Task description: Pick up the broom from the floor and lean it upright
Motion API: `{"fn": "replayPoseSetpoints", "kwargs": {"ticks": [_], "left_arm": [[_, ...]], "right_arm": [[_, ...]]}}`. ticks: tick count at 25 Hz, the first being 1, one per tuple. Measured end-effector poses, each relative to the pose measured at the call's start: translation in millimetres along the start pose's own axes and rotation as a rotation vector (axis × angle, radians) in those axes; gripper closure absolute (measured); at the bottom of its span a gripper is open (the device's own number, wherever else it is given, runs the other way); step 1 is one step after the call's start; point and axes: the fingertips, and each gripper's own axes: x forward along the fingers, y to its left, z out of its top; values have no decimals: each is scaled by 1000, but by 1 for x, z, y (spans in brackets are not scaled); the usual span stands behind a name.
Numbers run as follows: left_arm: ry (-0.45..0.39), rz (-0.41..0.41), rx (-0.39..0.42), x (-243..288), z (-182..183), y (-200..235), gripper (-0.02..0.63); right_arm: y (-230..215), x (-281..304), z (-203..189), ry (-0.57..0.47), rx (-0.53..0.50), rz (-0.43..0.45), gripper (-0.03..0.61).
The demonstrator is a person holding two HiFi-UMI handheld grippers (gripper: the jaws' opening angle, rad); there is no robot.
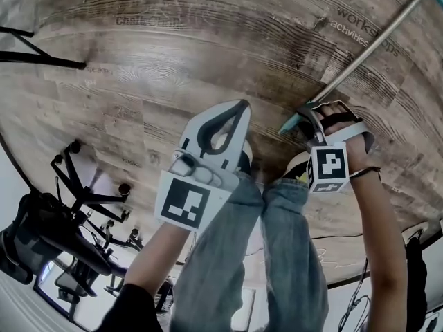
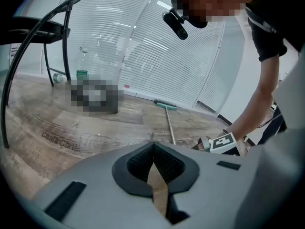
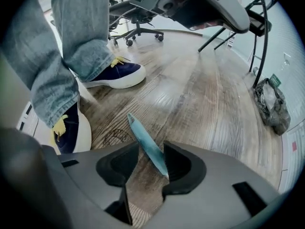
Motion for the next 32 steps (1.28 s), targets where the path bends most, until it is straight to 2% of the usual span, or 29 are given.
{"fn": "replayPoseSetpoints", "kwargs": {"ticks": [4,10,16,19,23,27,32], "left_arm": [[3,-13,-7,6,-2,-2,594],[-3,-24,-6,9,3,-2,594],[-16,6,-19,14,9,6,594],[-22,22,-48,4,16,7,594],[-7,39,-64,-14,23,8,594],[-23,44,-64,-34,53,2,594],[-55,50,-66,-76,118,-11,594]], "right_arm": [[-3,8,-1,30,-69,0,405],[-1,13,-1,55,-84,48,397],[-3,15,-1,100,-108,86,405],[-2,12,1,130,-157,89,429],[-7,-8,26,78,-165,65,437],[-28,-44,54,29,-152,17,443],[-60,-114,92,9,-135,-45,454]]}}
